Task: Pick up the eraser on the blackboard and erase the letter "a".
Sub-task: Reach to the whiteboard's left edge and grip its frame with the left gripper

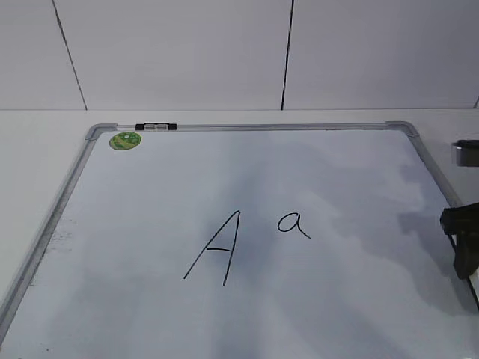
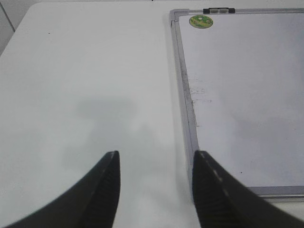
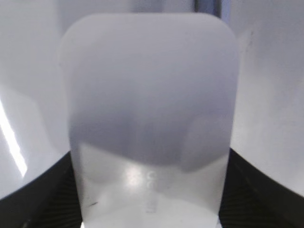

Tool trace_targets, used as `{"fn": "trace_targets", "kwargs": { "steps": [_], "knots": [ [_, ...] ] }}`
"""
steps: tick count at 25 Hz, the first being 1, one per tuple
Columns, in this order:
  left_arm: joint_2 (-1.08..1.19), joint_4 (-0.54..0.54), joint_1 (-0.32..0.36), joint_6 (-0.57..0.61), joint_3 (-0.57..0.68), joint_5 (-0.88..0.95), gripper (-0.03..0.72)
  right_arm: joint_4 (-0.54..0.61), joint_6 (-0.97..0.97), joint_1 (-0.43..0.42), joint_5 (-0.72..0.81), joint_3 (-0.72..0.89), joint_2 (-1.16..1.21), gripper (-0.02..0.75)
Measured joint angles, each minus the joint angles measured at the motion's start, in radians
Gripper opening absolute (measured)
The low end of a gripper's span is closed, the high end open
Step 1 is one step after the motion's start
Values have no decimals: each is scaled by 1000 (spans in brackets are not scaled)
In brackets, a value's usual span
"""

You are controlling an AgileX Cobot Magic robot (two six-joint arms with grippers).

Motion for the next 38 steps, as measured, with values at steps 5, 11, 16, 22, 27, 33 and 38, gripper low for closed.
{"fn": "trace_targets", "kwargs": {
  "steps": [5,11,16,22,27,33,38],
  "knots": [
    [0,0,0,0,0,0,371,95,-67,3,51,-54,-32,563],
    [0,0,0,0,0,0,371,114,-103,143,98,-153,-37,563],
    [0,0,0,0,0,0,371,86,-91,244,140,-242,-16,563],
    [0,0,0,0,0,0,371,77,-84,318,160,-300,60,563],
    [0,0,0,0,0,0,371,43,-58,379,160,-328,134,563],
    [0,0,0,0,0,0,371,-8,-38,418,164,-363,158,563],
    [0,-14,0,0,0,0,371,-89,-36,418,166,-373,158,563]
  ]
}}
